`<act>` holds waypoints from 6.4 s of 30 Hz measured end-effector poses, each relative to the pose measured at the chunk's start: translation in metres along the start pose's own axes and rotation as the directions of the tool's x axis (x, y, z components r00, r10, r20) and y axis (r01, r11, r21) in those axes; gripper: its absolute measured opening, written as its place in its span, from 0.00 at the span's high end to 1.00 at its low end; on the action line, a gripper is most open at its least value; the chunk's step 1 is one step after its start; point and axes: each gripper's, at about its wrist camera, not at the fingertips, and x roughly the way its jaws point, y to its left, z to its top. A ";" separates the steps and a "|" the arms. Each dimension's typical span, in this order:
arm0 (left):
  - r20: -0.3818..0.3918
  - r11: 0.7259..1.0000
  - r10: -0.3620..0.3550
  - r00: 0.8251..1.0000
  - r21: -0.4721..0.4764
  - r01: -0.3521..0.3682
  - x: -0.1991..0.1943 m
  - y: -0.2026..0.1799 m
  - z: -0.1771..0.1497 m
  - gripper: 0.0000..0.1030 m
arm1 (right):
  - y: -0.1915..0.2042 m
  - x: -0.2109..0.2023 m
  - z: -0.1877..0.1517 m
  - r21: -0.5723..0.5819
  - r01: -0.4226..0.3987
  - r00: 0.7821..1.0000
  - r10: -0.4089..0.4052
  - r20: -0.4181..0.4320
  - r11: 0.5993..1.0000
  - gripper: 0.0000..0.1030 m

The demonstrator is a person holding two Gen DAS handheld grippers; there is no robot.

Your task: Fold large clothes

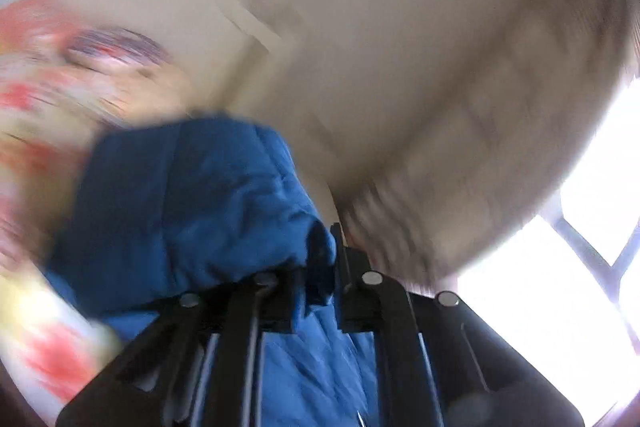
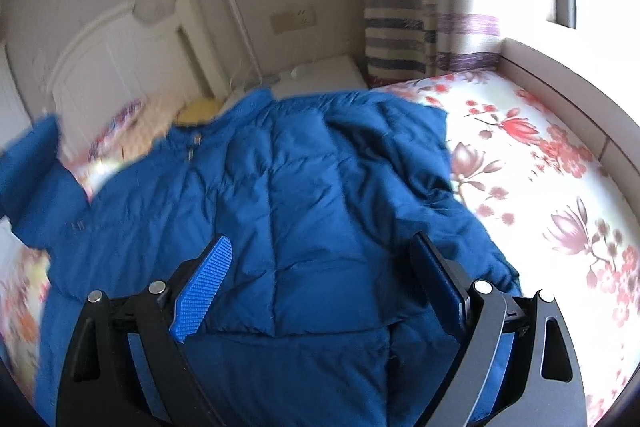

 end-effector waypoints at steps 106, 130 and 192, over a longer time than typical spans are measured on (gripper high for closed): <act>-0.171 0.946 0.288 0.942 -0.100 -0.308 0.006 0.091 -0.136 0.13 | 0.077 -0.043 0.001 -0.199 -0.007 0.999 0.017 0.050 0.980 0.22; -0.171 0.872 0.461 0.871 0.268 -0.409 0.075 0.005 -0.126 0.05 | 0.071 0.014 -0.025 -0.241 -0.010 0.996 -0.011 -0.086 0.971 0.34; -0.296 0.846 0.488 0.821 0.391 -0.362 0.045 0.006 -0.222 0.02 | 0.076 -0.007 -0.063 -0.381 0.022 0.963 -0.122 -0.239 0.924 0.07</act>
